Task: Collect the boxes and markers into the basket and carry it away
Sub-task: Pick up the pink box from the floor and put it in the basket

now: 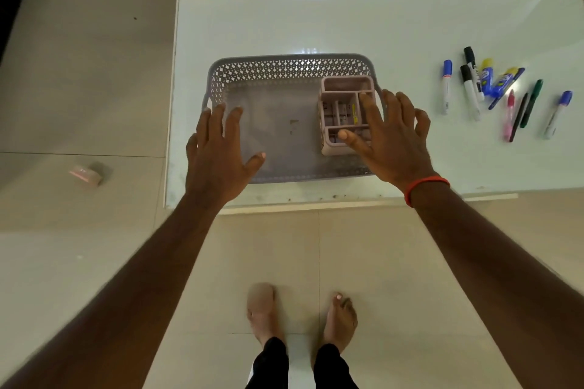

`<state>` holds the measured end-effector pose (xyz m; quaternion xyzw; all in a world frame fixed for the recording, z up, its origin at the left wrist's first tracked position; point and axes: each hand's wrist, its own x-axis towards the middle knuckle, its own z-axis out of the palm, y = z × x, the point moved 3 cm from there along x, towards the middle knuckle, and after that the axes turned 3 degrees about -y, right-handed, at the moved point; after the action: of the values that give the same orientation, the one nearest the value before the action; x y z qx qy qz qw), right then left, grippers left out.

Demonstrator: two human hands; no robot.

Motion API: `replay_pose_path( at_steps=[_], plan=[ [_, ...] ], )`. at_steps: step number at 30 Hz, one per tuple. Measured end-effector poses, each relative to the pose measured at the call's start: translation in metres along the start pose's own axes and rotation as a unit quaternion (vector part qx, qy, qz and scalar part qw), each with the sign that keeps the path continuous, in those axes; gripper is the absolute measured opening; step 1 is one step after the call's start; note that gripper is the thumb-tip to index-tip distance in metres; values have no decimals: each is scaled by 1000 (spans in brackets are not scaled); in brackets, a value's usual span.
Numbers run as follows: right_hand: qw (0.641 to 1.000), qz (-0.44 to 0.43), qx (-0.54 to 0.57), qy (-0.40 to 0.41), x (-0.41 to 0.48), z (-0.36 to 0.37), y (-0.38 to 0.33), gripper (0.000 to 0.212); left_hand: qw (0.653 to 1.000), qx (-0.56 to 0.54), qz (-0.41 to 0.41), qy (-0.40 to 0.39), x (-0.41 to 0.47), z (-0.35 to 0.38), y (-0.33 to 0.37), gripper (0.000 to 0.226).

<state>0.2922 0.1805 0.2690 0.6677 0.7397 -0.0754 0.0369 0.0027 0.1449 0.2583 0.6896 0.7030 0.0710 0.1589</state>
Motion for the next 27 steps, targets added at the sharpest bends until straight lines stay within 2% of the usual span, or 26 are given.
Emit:
replay_pose_path(
  at_steps=[3,7,10,13,18,24,27],
  plan=[
    [1000,5,0,0,-11,-4,1,88,1000,-18,22,3,-5,1,11,90],
    [1000,15,-18,16,-23,-24,5,86,993,-105,54,9,-15,-13,24,89],
    [999,40,15,-10,-33,-42,10,86,991,-117,71,11,-34,-39,33,87],
    [998,54,37,-5,-47,-72,15,83,989,-114,90,3,-55,-73,50,85],
    [989,101,103,-22,-79,-132,24,80,985,-153,82,-20,-91,-125,100,82],
    [986,102,122,-43,-134,-202,21,83,988,-122,93,-28,-130,-192,139,83],
    [985,102,117,-70,-163,-231,20,80,989,-63,125,-42,-154,-219,153,83]
  ],
)
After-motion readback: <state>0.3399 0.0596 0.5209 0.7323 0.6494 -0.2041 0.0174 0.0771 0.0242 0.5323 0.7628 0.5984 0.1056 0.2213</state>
